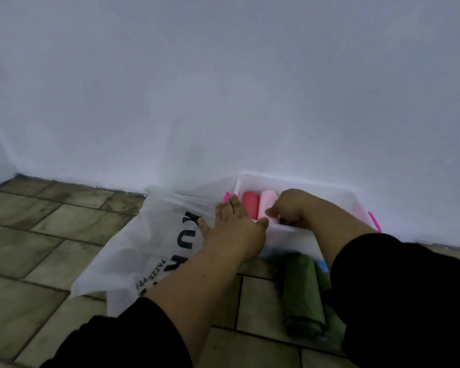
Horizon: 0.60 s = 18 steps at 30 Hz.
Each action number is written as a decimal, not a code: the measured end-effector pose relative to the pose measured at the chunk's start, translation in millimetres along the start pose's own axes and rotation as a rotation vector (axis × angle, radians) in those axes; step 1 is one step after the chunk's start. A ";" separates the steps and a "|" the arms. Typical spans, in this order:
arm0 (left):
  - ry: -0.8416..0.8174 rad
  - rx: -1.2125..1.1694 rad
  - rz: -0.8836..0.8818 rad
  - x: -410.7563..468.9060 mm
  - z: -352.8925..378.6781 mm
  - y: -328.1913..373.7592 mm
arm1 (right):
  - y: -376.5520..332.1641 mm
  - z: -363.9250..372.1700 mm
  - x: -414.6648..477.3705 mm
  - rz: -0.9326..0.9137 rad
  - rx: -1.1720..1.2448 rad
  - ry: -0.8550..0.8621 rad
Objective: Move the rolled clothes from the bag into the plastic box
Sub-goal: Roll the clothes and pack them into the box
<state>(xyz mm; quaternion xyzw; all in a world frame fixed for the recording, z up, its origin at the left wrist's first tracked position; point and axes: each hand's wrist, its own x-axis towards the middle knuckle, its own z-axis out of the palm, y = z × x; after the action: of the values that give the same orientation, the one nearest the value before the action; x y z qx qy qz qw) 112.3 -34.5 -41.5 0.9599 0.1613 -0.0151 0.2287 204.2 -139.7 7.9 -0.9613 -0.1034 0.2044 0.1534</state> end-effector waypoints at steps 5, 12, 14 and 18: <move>0.006 0.004 -0.003 -0.4 1.1 -0.4 | -3.0 4.3 4.0 0.024 -0.104 0.011; -0.007 -0.010 -0.020 -5.7 -3.9 2.9 | 5.5 2.1 -3.2 0.001 -0.112 0.045; -0.015 -0.011 -0.031 -6.8 -6.0 4.4 | 10.3 -1.4 -7.3 -0.010 -0.067 0.036; -0.016 -0.015 -0.049 -8.2 -7.9 6.6 | 17.7 -6.0 -24.4 -0.084 -0.005 0.278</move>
<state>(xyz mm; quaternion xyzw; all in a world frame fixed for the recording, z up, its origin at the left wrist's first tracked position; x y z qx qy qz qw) 106.2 -39.0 -30.8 0.9538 0.1833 -0.0272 0.2367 187.3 -164.1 15.9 -0.9755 -0.1216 0.0622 0.1723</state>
